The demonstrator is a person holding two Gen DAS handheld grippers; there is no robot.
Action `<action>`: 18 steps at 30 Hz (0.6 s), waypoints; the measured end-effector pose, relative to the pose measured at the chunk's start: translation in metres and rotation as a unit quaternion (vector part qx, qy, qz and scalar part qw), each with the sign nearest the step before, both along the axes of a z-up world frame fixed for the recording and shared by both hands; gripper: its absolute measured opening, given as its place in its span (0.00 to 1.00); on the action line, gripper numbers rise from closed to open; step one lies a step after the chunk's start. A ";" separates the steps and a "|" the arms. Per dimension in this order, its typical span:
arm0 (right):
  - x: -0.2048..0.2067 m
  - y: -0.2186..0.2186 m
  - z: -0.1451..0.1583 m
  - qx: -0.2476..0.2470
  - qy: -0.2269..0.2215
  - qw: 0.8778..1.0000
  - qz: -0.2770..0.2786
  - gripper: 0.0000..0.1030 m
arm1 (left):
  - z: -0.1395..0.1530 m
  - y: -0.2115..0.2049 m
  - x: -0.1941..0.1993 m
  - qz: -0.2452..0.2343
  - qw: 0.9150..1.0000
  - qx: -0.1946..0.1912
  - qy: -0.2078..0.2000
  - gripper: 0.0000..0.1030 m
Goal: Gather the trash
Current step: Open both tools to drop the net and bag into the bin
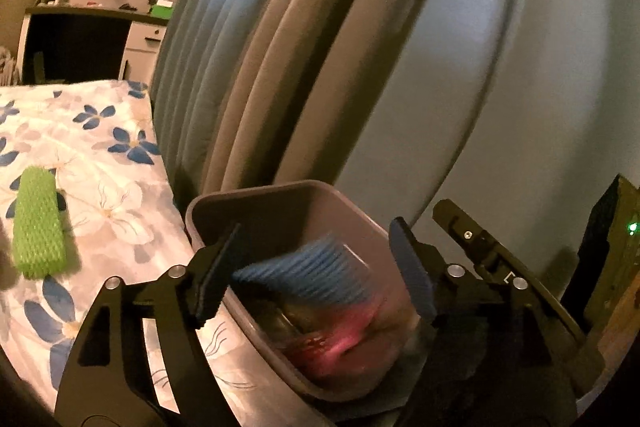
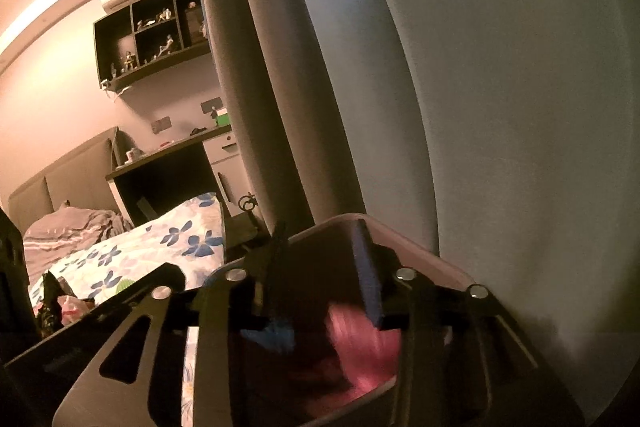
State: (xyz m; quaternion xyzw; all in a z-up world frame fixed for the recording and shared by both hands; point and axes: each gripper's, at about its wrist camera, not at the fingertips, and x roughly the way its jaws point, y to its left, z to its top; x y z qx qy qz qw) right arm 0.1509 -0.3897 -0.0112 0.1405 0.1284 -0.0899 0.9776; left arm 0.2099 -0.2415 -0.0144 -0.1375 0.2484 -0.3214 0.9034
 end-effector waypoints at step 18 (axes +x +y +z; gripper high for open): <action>-0.030 0.019 0.011 -0.027 -0.040 0.999 -0.009 0.85 | 0.016 0.042 -0.028 0.094 0.995 0.033 -0.012 0.88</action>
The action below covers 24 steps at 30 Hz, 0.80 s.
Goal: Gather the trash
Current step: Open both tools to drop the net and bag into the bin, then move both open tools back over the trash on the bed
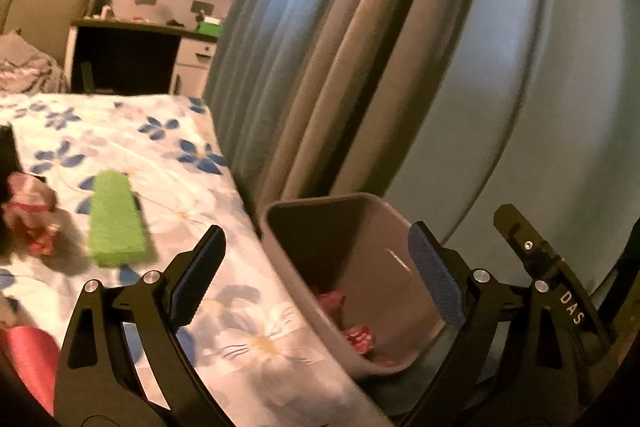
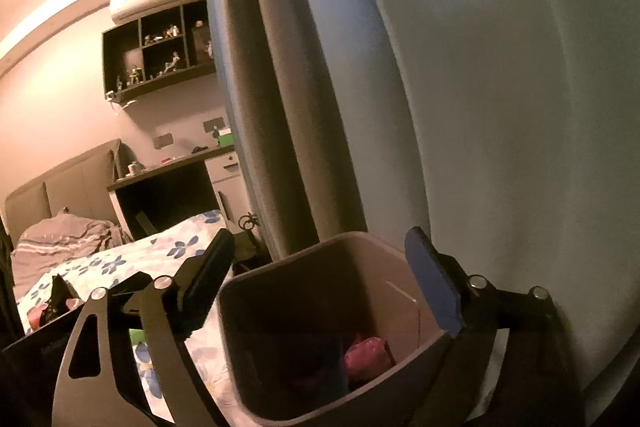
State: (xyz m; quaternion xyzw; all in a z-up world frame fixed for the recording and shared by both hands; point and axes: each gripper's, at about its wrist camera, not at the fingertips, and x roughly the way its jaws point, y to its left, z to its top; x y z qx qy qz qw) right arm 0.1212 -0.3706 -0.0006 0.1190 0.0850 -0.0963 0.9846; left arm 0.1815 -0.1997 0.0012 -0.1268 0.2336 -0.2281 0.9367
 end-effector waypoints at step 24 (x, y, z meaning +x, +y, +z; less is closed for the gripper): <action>0.011 0.116 -0.003 -0.037 0.027 0.988 0.151 0.86 | 0.026 0.167 -0.055 0.185 0.981 0.046 -0.025 0.88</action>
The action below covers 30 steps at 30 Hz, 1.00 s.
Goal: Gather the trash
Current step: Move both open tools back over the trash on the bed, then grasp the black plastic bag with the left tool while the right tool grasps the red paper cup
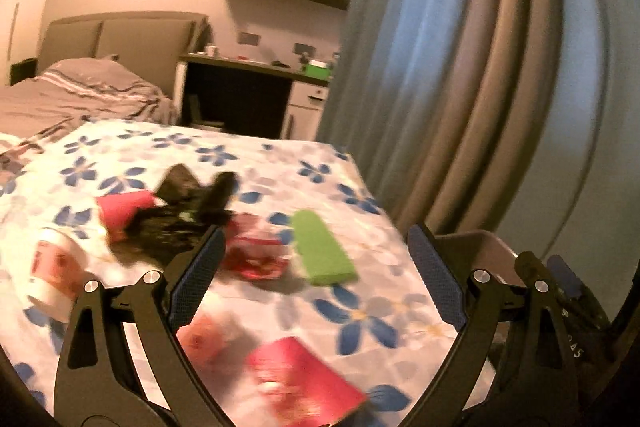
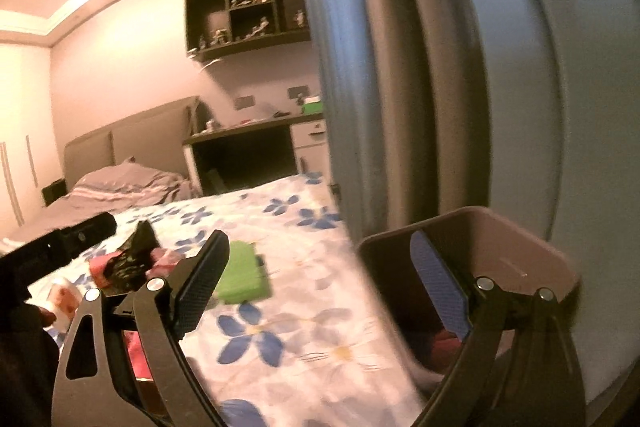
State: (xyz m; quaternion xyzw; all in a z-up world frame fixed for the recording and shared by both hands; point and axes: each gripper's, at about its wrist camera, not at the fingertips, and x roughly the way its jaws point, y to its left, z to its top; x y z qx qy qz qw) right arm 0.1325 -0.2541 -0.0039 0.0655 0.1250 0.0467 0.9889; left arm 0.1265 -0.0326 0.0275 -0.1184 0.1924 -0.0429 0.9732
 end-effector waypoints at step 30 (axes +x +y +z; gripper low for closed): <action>0.070 0.085 -0.023 -0.032 0.056 0.994 0.085 0.86 | -0.026 0.065 0.098 -0.017 0.994 0.069 0.088 0.64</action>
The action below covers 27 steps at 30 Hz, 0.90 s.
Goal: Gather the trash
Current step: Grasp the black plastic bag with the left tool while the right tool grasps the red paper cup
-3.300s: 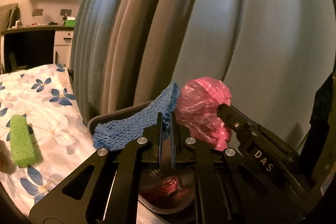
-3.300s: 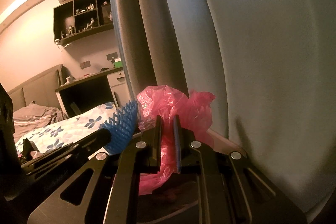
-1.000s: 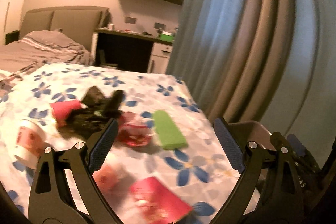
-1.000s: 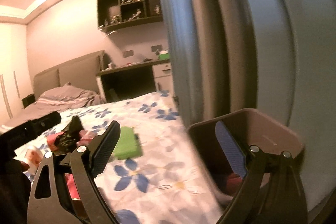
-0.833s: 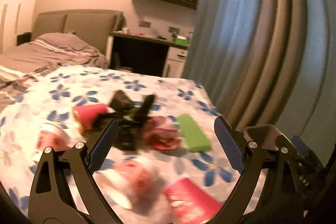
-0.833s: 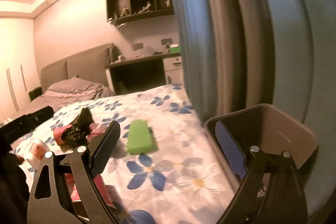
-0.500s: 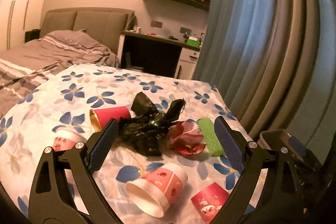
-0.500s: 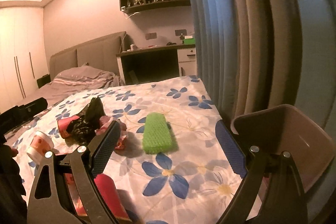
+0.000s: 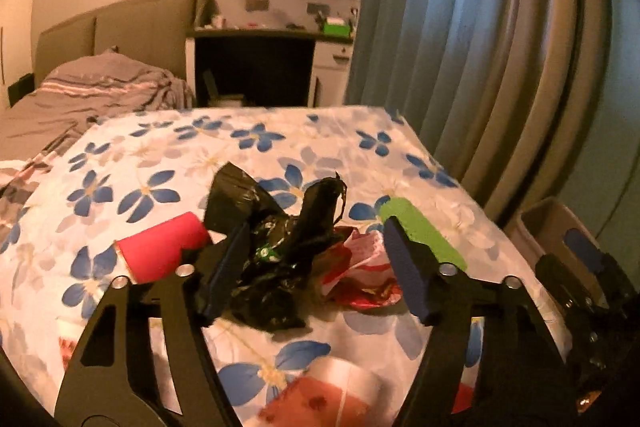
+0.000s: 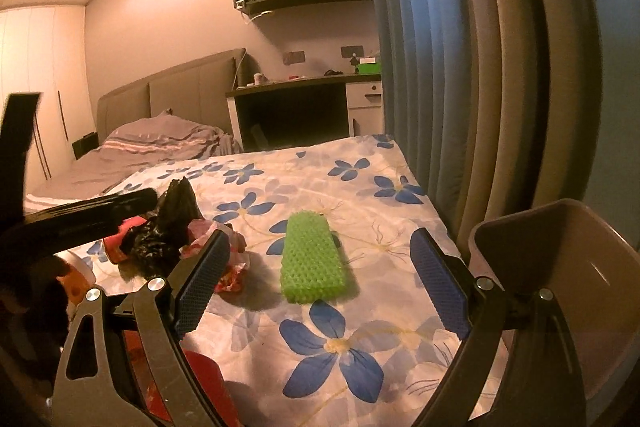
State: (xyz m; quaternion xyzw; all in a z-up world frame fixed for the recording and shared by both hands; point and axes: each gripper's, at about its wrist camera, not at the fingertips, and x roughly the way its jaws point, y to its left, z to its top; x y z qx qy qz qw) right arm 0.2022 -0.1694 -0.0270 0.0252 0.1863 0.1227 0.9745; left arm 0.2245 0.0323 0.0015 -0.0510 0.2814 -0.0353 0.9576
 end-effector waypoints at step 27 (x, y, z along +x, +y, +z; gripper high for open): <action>-0.004 0.017 -0.006 -0.005 0.018 0.999 0.030 0.80 | 0.035 0.040 -0.040 0.015 0.996 -0.079 -0.045 0.00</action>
